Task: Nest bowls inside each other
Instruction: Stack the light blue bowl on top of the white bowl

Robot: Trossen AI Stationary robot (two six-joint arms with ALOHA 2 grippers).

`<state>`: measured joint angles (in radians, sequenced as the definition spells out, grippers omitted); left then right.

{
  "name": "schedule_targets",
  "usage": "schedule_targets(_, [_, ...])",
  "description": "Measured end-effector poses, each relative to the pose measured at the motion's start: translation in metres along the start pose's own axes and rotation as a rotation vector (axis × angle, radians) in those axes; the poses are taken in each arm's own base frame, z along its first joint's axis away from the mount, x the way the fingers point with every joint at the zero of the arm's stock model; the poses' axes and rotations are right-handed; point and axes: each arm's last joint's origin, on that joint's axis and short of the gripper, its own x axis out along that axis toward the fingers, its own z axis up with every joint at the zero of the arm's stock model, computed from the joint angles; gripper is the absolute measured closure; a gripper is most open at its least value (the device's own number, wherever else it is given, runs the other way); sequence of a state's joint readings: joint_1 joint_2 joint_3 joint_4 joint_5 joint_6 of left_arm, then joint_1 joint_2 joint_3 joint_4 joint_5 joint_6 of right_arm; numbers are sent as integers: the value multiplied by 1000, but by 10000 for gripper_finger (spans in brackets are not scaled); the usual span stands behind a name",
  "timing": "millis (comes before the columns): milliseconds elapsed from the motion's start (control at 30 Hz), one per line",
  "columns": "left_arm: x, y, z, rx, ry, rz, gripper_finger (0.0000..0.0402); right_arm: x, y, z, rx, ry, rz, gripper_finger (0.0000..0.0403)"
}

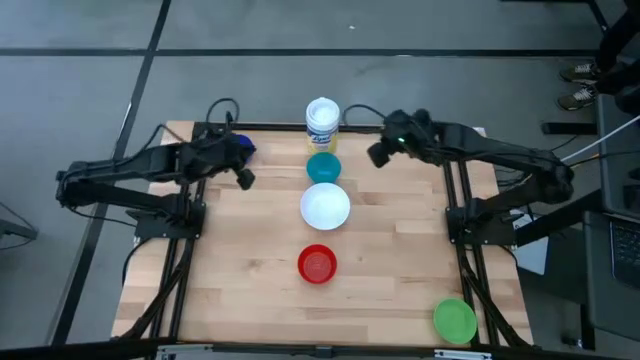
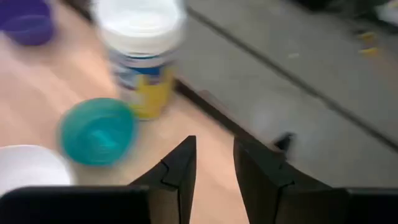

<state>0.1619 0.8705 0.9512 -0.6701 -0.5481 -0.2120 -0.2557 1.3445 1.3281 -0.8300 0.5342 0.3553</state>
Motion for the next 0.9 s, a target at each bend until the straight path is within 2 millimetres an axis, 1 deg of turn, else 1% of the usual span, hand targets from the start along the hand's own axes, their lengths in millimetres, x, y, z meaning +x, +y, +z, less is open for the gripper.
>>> schedule_targets(167, [23,0,0,0,77,33,335,35,12,12,99,11,172,269])
schedule_targets(267, [35,0,-1,26,116,60,320,53,16,14,148,33,221,258])
schedule_targets(367, [46,2,-3,43,153,89,310,70,18,12,177,85,236,250])
schedule_targets(500, [58,4,-4,34,196,81,306,90,21,8,192,131,248,245])
schedule_targets(667, [70,8,-7,39,239,91,308,112,25,11,258,143,340,239])
schedule_targets(767, [76,11,-8,31,262,88,305,125,27,8,293,176,382,233])
schedule_targets(900, [79,16,-8,13,277,88,304,138,30,2,307,234,393,222])
